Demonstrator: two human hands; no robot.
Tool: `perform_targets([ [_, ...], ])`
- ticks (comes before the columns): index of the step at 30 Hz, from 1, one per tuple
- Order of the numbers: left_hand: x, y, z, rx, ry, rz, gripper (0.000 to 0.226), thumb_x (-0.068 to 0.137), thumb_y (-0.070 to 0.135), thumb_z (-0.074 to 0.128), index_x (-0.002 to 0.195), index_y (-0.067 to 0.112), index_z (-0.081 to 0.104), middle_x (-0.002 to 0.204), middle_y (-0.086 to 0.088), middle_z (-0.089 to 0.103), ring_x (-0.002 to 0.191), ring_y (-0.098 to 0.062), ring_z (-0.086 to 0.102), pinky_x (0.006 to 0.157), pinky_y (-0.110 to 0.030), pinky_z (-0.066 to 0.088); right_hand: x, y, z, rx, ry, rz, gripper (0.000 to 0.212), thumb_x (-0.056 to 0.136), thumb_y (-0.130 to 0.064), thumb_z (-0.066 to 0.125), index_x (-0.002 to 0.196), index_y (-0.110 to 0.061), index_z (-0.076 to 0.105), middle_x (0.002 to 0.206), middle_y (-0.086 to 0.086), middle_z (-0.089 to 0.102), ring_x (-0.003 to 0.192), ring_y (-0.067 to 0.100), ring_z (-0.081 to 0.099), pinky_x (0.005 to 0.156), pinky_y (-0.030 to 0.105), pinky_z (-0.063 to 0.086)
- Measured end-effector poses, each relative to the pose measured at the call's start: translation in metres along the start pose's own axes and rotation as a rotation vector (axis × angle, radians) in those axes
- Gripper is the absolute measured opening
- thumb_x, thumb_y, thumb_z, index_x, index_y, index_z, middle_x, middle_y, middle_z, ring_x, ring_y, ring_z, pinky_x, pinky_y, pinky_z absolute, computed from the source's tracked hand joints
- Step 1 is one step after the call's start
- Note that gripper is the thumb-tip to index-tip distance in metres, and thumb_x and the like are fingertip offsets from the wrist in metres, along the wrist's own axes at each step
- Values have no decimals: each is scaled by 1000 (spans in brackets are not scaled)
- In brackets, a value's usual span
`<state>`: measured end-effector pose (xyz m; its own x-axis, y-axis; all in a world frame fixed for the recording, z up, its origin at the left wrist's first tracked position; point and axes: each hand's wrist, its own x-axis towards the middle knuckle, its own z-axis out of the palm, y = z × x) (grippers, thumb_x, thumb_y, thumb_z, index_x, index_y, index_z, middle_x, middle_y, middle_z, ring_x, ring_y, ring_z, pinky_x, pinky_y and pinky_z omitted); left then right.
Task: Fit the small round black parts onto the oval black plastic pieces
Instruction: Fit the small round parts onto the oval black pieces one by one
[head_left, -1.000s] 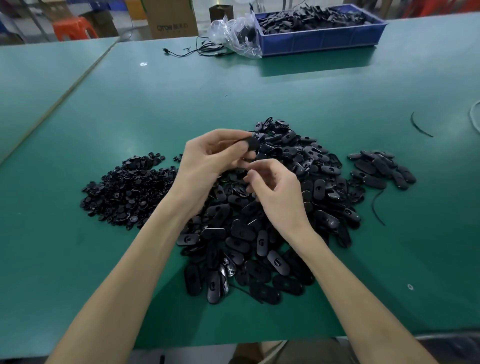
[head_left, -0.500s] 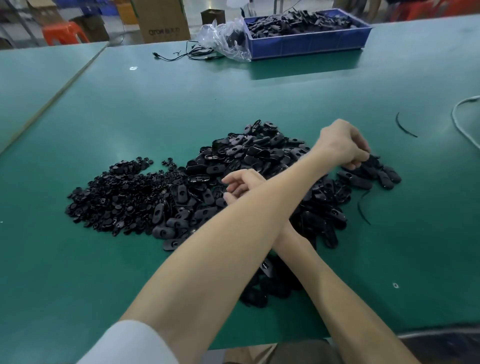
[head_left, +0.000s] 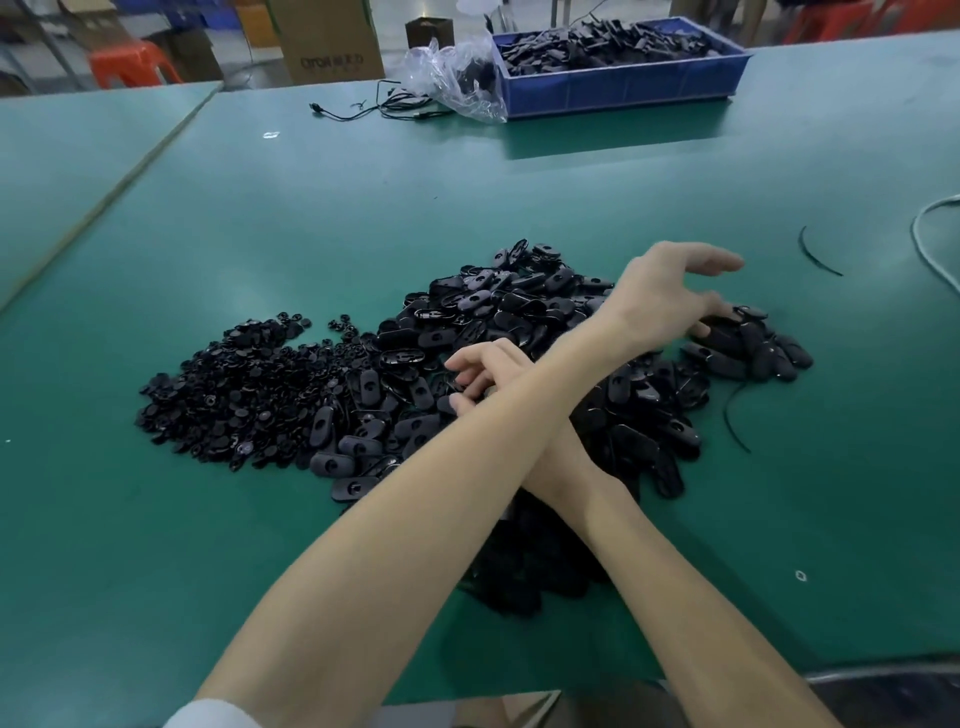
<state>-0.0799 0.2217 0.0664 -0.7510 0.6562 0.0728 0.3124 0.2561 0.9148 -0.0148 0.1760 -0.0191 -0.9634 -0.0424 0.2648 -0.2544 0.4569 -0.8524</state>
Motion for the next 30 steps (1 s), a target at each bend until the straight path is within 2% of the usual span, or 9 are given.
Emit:
perform_targets([
  [2,-15,4,-21,-80,89,19,34,98,-9,56,127,3,69,128,-11,68,88,-25,78,78,-40,64,-5,-6,-5,-26,-52,53,37,90,3,70,125,-7,66,107,-8,65,91,-5,61,82,9,45],
  [4,-34,4,-47,-154,200,39,30,101,-9,50,119,1,71,116,-10,72,86,-24,78,76,-43,64,-2,-12,-6,-99,-29,67,28,91,4,69,118,-1,65,106,4,69,88,8,61,81,13,46],
  [8,-75,-17,-100,-217,437,16,26,102,-6,51,111,3,74,101,-7,76,78,-17,76,69,-29,63,1,-18,-7,-366,93,-50,30,97,-14,71,125,-7,65,122,4,59,113,18,49,100,31,45],
  [10,-96,-36,-124,-155,542,-44,27,101,-6,53,107,8,75,96,-2,77,79,-15,76,70,-28,62,1,-16,-8,-522,89,-1,44,98,-26,72,138,-11,62,131,5,57,126,24,47,109,36,38],
  [13,-123,-69,-153,177,682,-172,32,98,-9,52,107,12,75,100,1,76,87,-11,74,84,-26,60,1,-14,-5,-616,43,55,51,102,-38,66,147,-16,56,139,2,54,133,23,42,112,37,34],
  [16,-145,-101,-178,561,719,-355,34,98,-7,52,123,8,71,120,-11,71,113,-24,65,107,-35,49,1,-13,-4,-623,25,46,44,105,-38,61,143,-17,61,135,1,55,131,23,43,111,36,33],
  [19,-159,-126,-184,826,702,-467,32,103,9,57,133,7,66,131,-20,63,125,-38,51,110,-47,39,1,-11,-5,-617,36,55,38,105,-39,59,138,-20,65,127,0,58,126,22,44,108,35,32],
  [23,-166,-137,-179,907,694,-503,29,105,27,58,127,15,71,132,-13,62,127,-36,44,104,-47,27,0,-10,-4,-610,41,49,33,105,-37,60,134,-21,68,120,-1,60,121,22,46,107,35,33],
  [30,-170,-135,-174,876,770,-441,11,98,27,69,104,22,77,116,-7,64,119,-29,46,95,-43,23,0,-11,-4,-585,56,56,24,104,-36,63,122,-21,70,120,-3,60,121,20,45,105,33,32],
])
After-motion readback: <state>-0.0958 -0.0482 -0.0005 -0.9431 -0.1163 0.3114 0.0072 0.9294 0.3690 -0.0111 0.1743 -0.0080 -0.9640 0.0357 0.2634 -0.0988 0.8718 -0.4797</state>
